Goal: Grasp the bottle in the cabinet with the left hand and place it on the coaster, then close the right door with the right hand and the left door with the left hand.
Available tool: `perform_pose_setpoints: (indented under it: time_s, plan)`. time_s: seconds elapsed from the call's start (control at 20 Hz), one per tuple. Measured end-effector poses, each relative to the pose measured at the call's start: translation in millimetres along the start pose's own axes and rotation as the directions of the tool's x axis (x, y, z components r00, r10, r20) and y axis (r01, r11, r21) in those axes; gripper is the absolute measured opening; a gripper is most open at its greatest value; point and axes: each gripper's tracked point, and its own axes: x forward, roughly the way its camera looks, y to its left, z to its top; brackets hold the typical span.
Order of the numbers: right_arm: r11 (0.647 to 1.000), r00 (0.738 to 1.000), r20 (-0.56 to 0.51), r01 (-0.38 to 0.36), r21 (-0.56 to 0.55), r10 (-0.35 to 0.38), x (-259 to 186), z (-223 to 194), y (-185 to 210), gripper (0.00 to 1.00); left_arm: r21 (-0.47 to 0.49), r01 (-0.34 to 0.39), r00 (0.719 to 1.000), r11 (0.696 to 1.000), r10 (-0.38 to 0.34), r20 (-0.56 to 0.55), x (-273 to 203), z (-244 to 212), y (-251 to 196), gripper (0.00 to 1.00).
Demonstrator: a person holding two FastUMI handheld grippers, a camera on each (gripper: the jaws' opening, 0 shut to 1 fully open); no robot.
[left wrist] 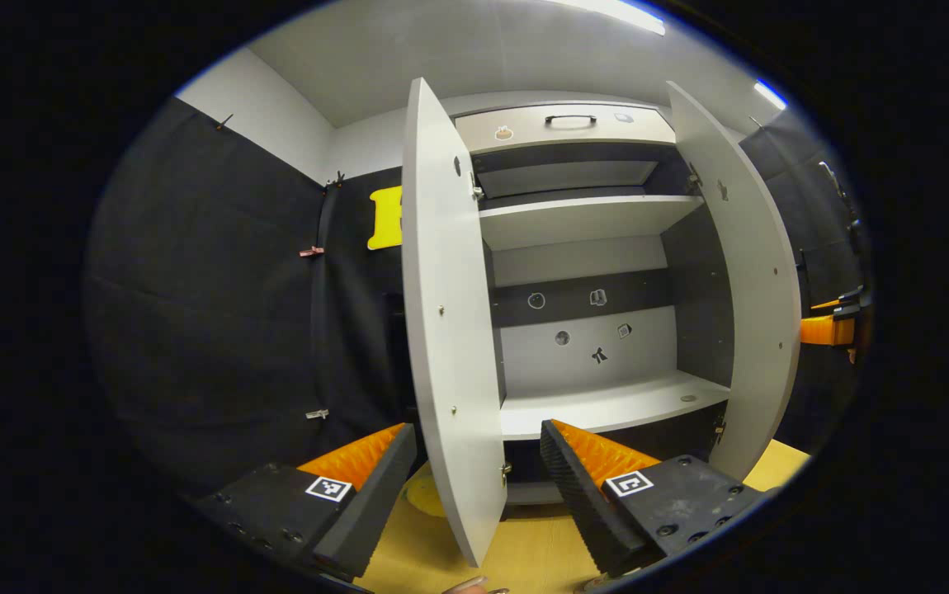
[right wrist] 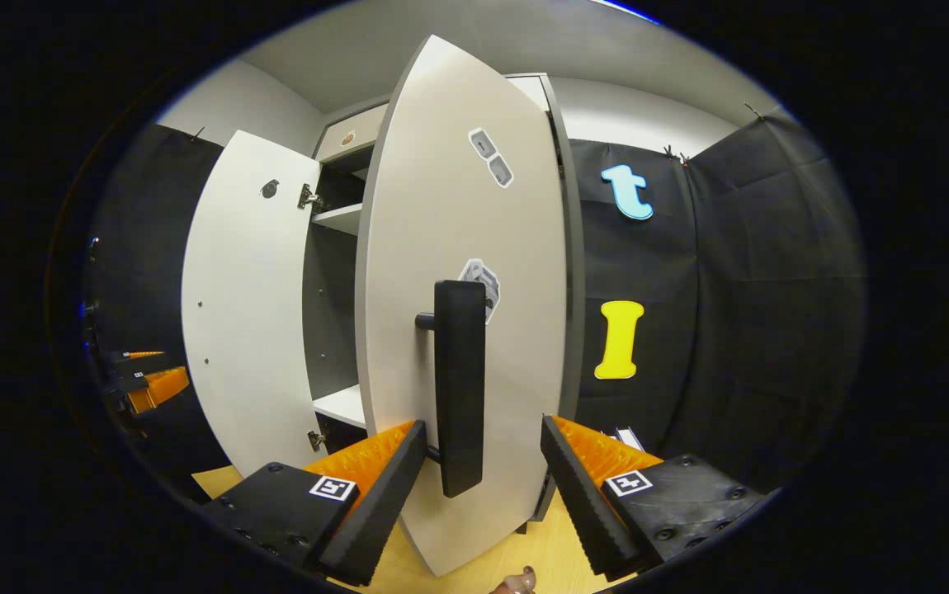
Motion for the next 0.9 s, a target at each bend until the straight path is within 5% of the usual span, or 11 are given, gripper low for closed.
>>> perform_pose_setpoints:
  time_s: [0.2,0.55,0.9]
  plan:
    - [0.999,0.999,-0.022,-0.036,-0.015,0.036,29,-13,32,0.94,0.008,-0.07,0.997,0.997,0.071,-0.017,-6,-5,34,0.96]
    - [0.997,0.999,-0.016,0.033,-0.064,-0.034,90,-22,59,0.94,0.012,-0.16,0.986,0.987,0.161,-0.034,-17,-11,87,0.96]
    - [0.987,0.987,-0.009,0.16,-0.024,-0.16,138,-25,70,0.94,-0.021,-0.087,0.996,0.996,0.087,0.01,15,1,100,0.96]
